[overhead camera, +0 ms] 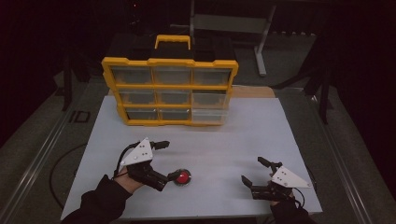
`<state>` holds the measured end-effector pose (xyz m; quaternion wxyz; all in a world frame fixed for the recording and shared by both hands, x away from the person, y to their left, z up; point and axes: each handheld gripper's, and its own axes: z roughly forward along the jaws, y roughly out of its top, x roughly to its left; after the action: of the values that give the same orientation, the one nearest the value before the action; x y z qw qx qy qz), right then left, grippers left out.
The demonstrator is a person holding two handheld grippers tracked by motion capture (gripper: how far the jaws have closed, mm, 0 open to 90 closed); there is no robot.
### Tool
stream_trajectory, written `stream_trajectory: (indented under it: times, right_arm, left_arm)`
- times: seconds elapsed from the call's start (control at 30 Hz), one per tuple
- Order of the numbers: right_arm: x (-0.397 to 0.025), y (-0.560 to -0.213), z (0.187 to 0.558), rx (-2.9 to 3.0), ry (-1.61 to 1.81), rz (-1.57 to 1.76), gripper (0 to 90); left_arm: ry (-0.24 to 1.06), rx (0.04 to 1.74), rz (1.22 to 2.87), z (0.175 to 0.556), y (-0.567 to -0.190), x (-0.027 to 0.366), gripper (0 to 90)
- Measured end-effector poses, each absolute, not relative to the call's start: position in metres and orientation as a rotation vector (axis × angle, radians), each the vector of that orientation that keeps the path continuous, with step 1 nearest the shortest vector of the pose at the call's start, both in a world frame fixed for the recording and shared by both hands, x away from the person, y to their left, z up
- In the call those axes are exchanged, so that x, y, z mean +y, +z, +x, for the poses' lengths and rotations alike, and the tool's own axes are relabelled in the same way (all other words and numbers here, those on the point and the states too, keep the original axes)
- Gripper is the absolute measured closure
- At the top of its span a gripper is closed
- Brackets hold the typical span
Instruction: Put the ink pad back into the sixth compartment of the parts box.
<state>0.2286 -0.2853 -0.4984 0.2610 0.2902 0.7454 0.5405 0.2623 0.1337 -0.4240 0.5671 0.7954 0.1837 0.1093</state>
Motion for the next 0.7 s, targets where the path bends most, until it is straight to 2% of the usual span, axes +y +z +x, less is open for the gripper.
stream_trajectory:
  times: [0.43,0.7]
  right_arm:
    - [-0.285,-0.499,0.228,2.026,1.464,0.785,10.2]
    - [-0.285,-0.5,0.229,2.03,1.468,0.781,10.2]
  left_arm:
    - [0.195,0.422,1.886,0.268,-0.442,0.122,0.0]
    - [0.162,0.419,1.955,0.271,-0.459,0.112,0.0]
